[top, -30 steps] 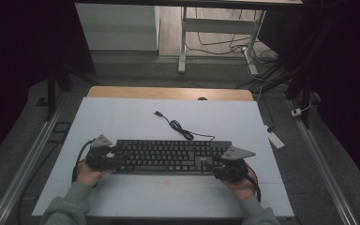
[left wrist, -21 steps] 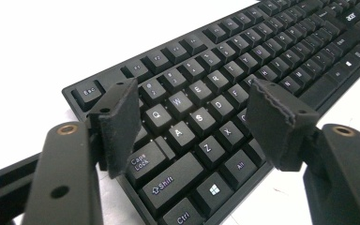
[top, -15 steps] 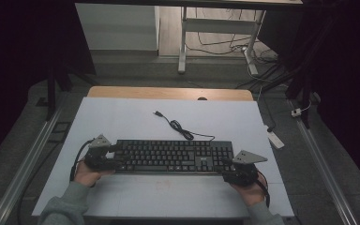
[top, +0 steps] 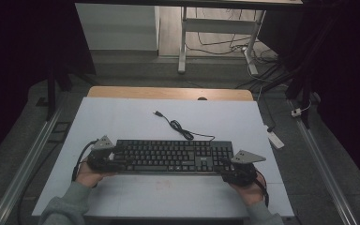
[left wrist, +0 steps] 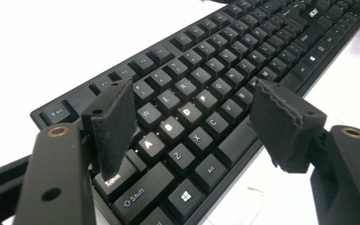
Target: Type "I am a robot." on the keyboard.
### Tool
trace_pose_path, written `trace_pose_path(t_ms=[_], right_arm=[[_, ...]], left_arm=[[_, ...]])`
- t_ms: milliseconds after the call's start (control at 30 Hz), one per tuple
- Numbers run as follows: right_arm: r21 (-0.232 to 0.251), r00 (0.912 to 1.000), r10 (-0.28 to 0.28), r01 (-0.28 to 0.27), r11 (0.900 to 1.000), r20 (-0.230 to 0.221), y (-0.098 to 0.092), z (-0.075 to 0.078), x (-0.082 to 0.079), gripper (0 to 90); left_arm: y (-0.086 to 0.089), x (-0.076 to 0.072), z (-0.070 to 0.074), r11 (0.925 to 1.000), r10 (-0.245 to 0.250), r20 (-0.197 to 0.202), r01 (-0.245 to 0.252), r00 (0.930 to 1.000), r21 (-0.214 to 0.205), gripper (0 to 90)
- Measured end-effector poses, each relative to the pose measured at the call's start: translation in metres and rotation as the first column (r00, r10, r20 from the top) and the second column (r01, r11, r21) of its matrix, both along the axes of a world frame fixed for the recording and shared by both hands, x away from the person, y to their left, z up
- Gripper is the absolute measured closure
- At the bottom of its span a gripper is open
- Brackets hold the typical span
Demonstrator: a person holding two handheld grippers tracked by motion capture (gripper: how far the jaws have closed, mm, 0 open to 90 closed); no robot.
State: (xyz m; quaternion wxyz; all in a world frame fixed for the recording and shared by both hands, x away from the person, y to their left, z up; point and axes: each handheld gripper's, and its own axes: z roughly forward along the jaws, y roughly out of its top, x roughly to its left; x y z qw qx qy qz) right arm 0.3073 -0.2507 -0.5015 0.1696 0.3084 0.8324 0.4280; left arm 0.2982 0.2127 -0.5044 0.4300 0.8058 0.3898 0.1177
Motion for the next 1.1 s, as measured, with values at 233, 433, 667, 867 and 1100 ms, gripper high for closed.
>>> trace_pose_path(t_ms=[233,433,667,867,1100], right_arm=[[-0.003,1.0,0.003,-0.003,1.0,-0.002,0.001,-0.001,0.001,53.7],[-0.006,1.0,0.006,-0.006,1.0,-0.004,0.001,-0.001,0.001,53.7],[-0.009,1.0,0.002,-0.002,1.0,-0.001,0.0,-0.001,0.001,53.7],[-0.015,1.0,0.003,-0.003,0.9999,-0.004,0.001,-0.002,0.001,53.7],[-0.019,1.0,0.0,0.0,0.9998,-0.003,0.001,-0.002,0.001,53.7]], left_arm=[[-0.011,-0.003,0.005,0.9994,-0.034,0.022,0.034,0.9992,0.009,32.1],[-0.025,-0.005,0.007,0.9975,-0.068,0.027,0.068,0.9973,0.021,33.0],[-0.04,-0.007,0.006,0.9932,-0.112,0.028,0.111,0.9933,0.036,35.9],[-0.051,-0.008,0.003,0.9871,-0.154,0.028,0.152,0.9877,0.049,48.4],[-0.061,-0.008,-0.001,0.9811,-0.18,0.022,0.178,0.9834,0.075,72.6]])
